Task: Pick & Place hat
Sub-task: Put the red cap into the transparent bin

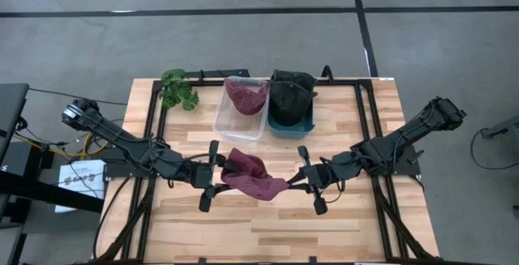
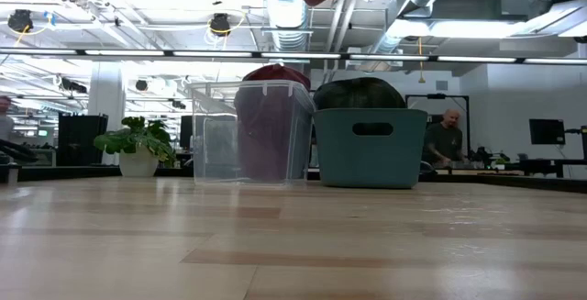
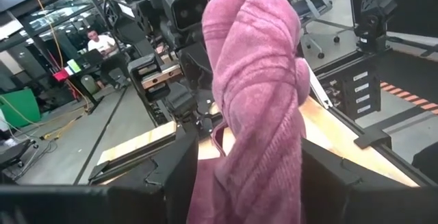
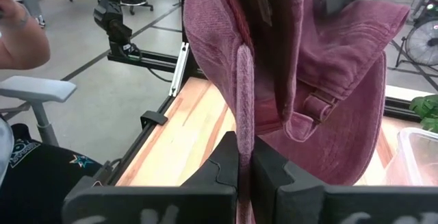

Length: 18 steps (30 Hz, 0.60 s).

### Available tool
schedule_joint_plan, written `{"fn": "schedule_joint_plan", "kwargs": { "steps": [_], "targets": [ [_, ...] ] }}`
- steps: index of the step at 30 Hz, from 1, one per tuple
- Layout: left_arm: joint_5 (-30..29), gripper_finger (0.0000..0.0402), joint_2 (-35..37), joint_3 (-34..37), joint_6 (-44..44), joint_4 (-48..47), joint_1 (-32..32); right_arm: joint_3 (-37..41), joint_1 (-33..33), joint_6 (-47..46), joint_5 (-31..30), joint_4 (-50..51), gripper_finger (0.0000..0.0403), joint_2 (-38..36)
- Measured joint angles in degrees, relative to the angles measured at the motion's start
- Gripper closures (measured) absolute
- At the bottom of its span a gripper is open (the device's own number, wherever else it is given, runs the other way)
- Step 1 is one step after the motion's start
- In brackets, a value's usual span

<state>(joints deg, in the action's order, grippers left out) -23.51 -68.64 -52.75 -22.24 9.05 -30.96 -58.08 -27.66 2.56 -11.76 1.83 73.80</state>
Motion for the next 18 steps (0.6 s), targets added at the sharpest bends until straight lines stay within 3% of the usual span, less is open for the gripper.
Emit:
{"fn": "schedule_joint_plan", "kwargs": {
  "steps": [9, 18],
  "targets": [
    [0.00, 0.0235, 0.00, 0.00, 0.02, 1.16, 0.00, 0.00, 0.02, -0.03, 0.00, 0.07, 0.0401, 0.00],
    [0.00, 0.0344, 0.01, 0.00, 1.40, 1.51, 0.00, 0.00, 0.01, -0.07, 1.39, -0.07, 0.0401, 0.00]
  ]
}}
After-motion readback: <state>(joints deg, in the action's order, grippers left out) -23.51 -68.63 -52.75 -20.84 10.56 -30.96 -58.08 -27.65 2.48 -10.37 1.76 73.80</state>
